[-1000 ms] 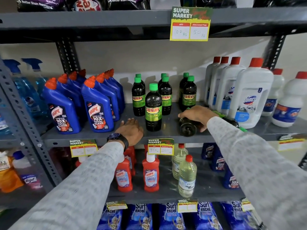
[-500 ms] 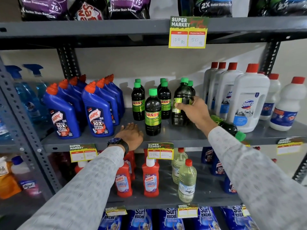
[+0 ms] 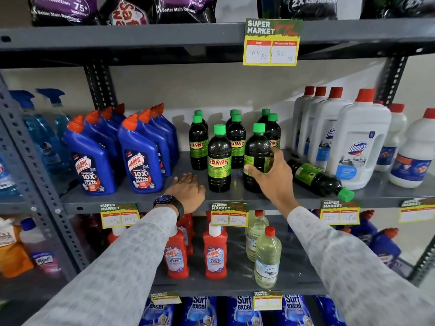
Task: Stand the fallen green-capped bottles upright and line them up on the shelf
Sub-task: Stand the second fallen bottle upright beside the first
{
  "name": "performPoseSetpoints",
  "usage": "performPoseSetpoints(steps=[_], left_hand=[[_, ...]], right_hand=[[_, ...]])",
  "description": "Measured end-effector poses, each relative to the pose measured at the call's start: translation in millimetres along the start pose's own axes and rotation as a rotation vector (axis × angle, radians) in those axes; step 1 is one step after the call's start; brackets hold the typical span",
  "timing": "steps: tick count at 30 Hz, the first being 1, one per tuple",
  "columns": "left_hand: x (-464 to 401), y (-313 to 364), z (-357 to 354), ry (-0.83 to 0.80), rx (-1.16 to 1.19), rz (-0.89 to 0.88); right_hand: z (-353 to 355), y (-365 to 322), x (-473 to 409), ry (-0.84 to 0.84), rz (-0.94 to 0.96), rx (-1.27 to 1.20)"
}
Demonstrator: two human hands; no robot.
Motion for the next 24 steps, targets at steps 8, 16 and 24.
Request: performPoseSetpoints(steps=[8, 16, 24], left_hand=[[0.6, -1.4, -0.6, 0.008, 0.03, -0.003], [-2.7, -3.0, -1.6, 0.017, 0.04, 0.007], [-2.2, -2.9, -2.0, 0.023, 0.037, 0.0]], right_hand=[[-14.0, 26.0, -8.3, -0.364, -0.08, -0.296], [-10.8, 19.2, -2.5, -0.22, -0.073, -0.199], [-13.7, 25.2, -4.2, -0.358, -0.05, -0.268]])
Point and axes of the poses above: each hand's wrist, its own x-axis away from the middle knuckle, its own z-axis out of the back of the hand, y = z × x, the point moved 6 cm from there along -x, towards the middle knuckle, and after that the axes turned 6 degrees about x, right-handed, at the moved point
